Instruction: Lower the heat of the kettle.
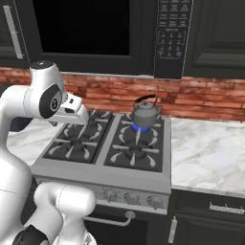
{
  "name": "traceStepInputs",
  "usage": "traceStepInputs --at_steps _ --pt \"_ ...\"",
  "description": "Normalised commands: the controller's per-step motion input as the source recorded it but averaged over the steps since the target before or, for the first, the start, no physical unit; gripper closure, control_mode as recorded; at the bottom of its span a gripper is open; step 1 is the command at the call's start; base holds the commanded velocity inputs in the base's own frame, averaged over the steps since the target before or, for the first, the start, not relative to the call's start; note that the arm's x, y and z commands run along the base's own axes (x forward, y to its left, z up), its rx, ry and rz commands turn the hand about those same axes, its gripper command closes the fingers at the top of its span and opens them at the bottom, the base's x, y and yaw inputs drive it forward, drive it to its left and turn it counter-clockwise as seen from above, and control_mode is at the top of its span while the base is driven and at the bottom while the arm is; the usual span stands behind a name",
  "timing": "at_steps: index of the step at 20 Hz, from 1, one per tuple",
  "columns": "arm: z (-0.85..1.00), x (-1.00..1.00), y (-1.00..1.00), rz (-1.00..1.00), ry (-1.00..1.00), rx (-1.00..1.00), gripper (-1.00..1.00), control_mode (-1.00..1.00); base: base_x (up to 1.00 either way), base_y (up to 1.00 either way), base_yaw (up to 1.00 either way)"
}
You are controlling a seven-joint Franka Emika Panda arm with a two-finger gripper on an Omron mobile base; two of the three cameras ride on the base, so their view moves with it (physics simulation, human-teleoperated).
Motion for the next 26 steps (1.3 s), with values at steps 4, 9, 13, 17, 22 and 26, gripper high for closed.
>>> traceStepInputs --at_steps 4,9,13,17,22,26 --pt "0.00 0.00 0.00 0.00 0.00 0.00 -1.00 1.00 0.00 0.46 -0.03" --pt "0.00 0.00 0.00 0.00 0.00 0.00 -1.00 1.00 0.00 0.36 -0.01" --pt "0.00 0.00 0.00 0.00 0.00 0.00 -1.00 1.00 0.07 0.18 0.00" --pt "0.00 0.00 0.00 0.00 0.00 0.00 -1.00 1.00 0.16 0.02 0.00" --pt "0.00 0.00 0.00 0.00 0.00 0.00 -1.00 1.00 0.07 0.01 0.00" --pt "0.00 0.00 0.00 0.00 0.00 0.00 -1.00 1.00 0.06 0.02 0.00"
